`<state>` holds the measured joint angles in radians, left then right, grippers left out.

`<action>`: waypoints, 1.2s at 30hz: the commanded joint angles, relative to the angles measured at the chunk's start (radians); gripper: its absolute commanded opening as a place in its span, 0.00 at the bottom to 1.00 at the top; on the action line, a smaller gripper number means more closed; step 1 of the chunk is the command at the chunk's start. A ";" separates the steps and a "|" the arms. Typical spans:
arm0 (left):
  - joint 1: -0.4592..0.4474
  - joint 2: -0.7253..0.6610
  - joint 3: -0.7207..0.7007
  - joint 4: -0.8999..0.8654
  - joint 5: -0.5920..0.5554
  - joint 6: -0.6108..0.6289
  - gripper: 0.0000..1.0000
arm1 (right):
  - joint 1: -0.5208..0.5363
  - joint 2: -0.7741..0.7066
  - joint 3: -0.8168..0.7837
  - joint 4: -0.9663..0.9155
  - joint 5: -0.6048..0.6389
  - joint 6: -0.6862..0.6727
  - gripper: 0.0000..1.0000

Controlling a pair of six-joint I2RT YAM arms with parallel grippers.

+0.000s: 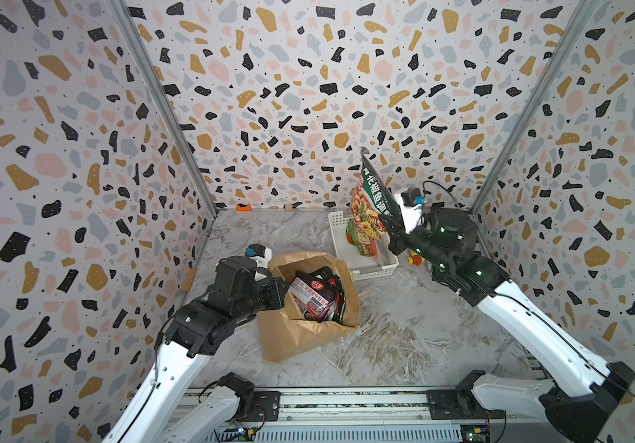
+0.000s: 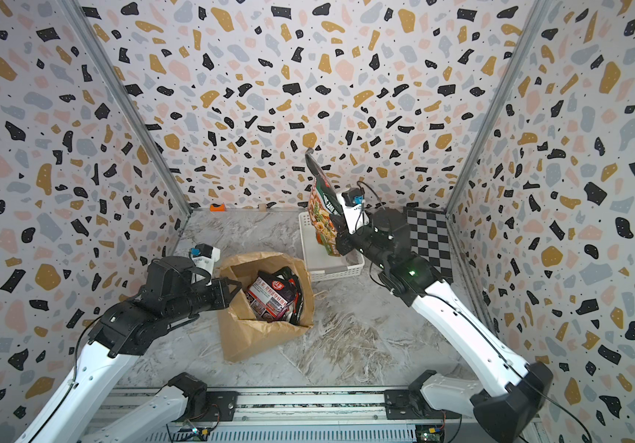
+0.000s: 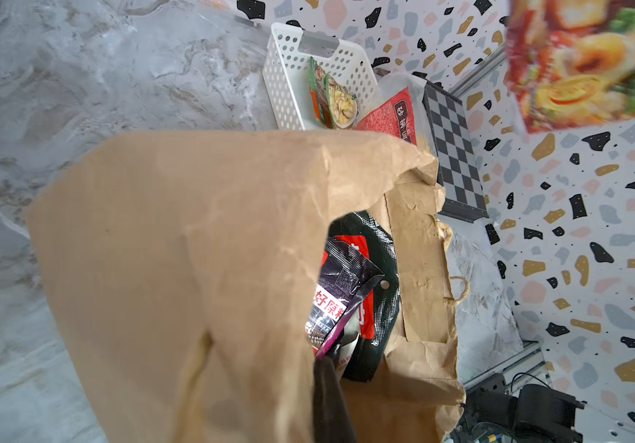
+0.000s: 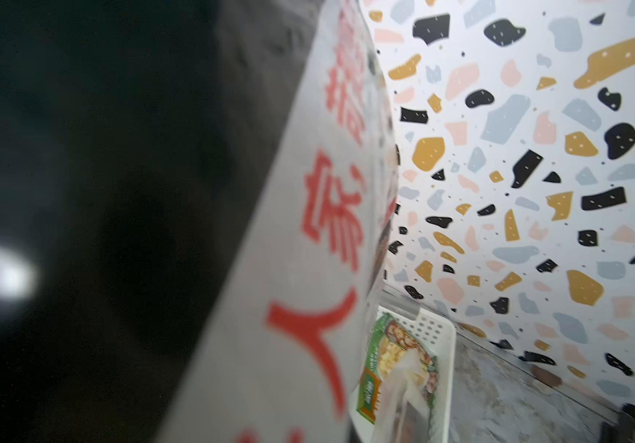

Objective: Place the condiment packets inside the bag
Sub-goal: Pick up the condiment packet from the storage box, then place the condiment packet in the paper bag.

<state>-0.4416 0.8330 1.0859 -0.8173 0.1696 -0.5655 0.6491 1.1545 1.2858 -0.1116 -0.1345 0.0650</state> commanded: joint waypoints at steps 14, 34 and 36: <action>0.022 -0.006 0.000 0.162 0.057 -0.014 0.00 | 0.222 -0.153 -0.170 -0.026 -0.419 0.149 0.00; 0.038 -0.032 -0.025 0.123 0.111 0.027 0.00 | 0.275 0.104 -0.004 0.049 -0.376 0.093 0.00; 0.042 -0.031 -0.019 0.113 0.096 0.015 0.00 | 0.276 0.126 -0.035 0.134 -0.390 0.149 0.00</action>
<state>-0.4061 0.8223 1.0554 -0.7841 0.2558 -0.5621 0.9222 1.2709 1.2461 -0.1310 -0.5045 0.1604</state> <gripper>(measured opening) 0.052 0.024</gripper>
